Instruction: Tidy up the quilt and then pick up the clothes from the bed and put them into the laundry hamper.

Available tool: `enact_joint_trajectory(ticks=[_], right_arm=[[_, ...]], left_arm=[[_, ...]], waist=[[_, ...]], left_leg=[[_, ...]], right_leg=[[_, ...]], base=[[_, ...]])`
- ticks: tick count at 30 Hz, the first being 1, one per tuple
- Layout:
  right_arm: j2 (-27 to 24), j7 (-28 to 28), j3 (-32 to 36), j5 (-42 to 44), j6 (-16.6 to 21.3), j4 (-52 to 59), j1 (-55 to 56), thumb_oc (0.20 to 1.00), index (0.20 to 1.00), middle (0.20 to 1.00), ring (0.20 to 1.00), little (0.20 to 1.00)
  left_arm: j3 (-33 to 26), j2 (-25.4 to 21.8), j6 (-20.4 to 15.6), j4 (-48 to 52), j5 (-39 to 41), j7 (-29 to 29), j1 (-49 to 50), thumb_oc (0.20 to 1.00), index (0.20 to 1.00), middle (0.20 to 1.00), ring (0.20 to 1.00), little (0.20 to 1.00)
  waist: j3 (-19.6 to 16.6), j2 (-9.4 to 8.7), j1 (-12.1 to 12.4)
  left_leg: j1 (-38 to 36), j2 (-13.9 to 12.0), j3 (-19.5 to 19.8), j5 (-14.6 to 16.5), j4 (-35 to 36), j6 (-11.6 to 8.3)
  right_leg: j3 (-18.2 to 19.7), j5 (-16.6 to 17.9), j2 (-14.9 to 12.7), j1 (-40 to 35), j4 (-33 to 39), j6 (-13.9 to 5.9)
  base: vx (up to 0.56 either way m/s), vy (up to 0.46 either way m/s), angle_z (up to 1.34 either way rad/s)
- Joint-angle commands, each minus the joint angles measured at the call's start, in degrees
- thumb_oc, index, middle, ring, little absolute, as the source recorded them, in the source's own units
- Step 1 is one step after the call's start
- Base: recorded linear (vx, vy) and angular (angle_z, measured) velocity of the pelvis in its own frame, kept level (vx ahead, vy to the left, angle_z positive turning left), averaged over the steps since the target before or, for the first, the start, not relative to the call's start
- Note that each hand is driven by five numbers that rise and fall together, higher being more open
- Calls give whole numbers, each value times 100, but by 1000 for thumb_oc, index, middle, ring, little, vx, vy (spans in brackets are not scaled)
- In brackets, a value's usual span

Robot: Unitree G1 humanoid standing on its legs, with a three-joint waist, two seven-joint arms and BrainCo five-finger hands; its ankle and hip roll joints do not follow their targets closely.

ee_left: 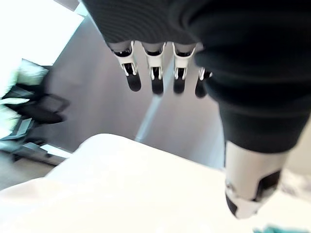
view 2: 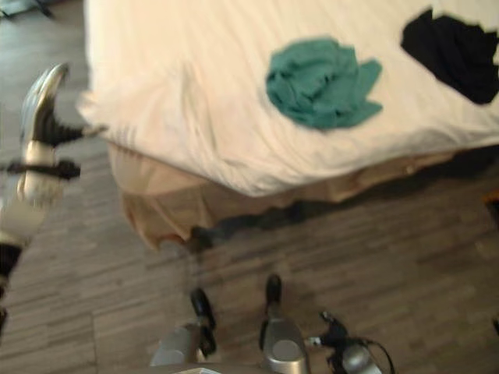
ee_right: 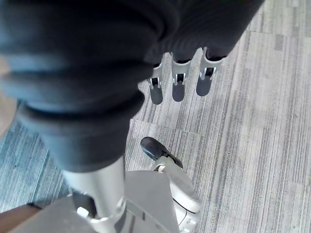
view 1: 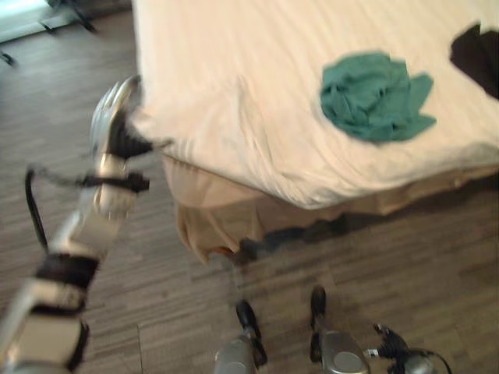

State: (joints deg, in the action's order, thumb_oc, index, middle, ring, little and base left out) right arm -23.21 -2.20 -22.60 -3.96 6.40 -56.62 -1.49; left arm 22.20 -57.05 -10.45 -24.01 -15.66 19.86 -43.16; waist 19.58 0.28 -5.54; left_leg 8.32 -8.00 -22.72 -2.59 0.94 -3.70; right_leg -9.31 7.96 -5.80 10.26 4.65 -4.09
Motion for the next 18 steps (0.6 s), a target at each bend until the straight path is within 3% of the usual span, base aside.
enact_joint_trajectory(ticks=[1, 2, 6, 7, 8, 9, 12, 13, 14, 18], right_arm=[[-182, -13, -136, 68, 136, 83, -101, 1000, 1000, 1000, 1000, 1000], [-170, -45, -147, 105, 153, 61, -127, 1000, 1000, 1000, 1000, 1000], [-38, -164, -133, 276, 145, -118, -282, 1000, 1000, 1000, 1000, 1000], [-11, -181, -114, 304, 133, -202, -301, 1000, 1000, 1000, 1000, 1000], [59, -212, -88, 321, 130, -331, -337, 1000, 1000, 1000, 1000, 1000], [65, -213, -84, 323, 131, -341, -336, 1000, 1000, 1000, 1000, 1000], [201, -267, -135, 363, 106, -590, -295, 1000, 1000, 1000, 1000, 1000], [227, -287, -142, 380, 106, -634, -279, 1000, 1000, 1000, 1000, 1000], [236, -300, -164, 395, 103, -683, -269, 1000, 1000, 1000, 1000, 1000], [272, -339, -84, 486, 41, -774, -199, 1000, 1000, 1000, 1000, 1000]], left_arm=[[342, -152, 412, -685, -960, 241, -1279, 1000, 1000, 1000, 1000, 1000], [587, -111, 507, -912, -1019, 226, -1615, 1000, 1000, 1000, 1000, 1000], [1184, 91, 833, -1614, -1045, 124, -2577, 1000, 1000, 1000, 1000, 1000], [1298, 131, 933, -1758, -1190, 42, -2660, 1000, 1000, 1000, 1000, 1000], [1354, 191, 1069, -1953, -1381, 31, -2681, 1000, 1000, 1000, 1000, 1000], [1365, 198, 1067, -1956, -1381, 32, -2686, 1000, 1000, 1000, 1000, 1000], [1111, 893, 1347, -3083, -1300, 105, -2581, 1000, 1000, 1000, 1000, 1000], [1066, 1008, 1387, -3325, -1273, 109, -2503, 435, 435, 435, 435, 435], [1044, 1101, 1417, -3622, -1251, 86, -2416, 200, 200, 200, 200, 200], [739, 1218, 1367, -3820, -1088, -89, -1608, 200, 200, 200, 200, 200]], waist=[[60, -3, -399], [93, 11, -429], [329, -36, -541], [342, -3, -561], [396, -33, -577], [372, -13, -567], [390, -54, -619], [377, -58, -608], [358, -53, -599], [140, 20, -453]], left_leg=[[172, -604, 59, 35, -655, -424], [215, -631, 124, 155, -710, -485], [532, -700, 34, 44, -830, -428], [524, -713, 81, 165, -851, -491], [615, -738, -9, 60, -903, -434], [563, -730, 57, 185, -902, -493], [517, -750, 4, 104, -919, -442], [468, -747, 15, 115, -916, -445], [397, -741, 26, 123, -897, -450], [-11, -648, 97, 157, -771, -469]], right_leg=[[307, -828, -352, 400, -852, -562], [348, -931, -363, 463, -916, -611], [376, -842, -377, 863, -1097, -602], [386, -953, -394, 846, -1117, -655], [373, -853, -401, 930, -1125, -612], [394, -960, -400, 881, -1135, -657], [368, -878, -401, 862, -1111, -578], [361, -879, -402, 810, -1096, -567], [348, -884, -399, 736, -1063, -555], [242, -911, -362, 177, -852, -515]], base=[[0, -5, -19], [-94, -35, -18], [-30, -20, -19], [-120, -38, -20], [54, 11, -23], [-97, -33, -23], [-21, -44, -6], [18, -30, 9], [21, -28, 7], [73, -21, 14]])
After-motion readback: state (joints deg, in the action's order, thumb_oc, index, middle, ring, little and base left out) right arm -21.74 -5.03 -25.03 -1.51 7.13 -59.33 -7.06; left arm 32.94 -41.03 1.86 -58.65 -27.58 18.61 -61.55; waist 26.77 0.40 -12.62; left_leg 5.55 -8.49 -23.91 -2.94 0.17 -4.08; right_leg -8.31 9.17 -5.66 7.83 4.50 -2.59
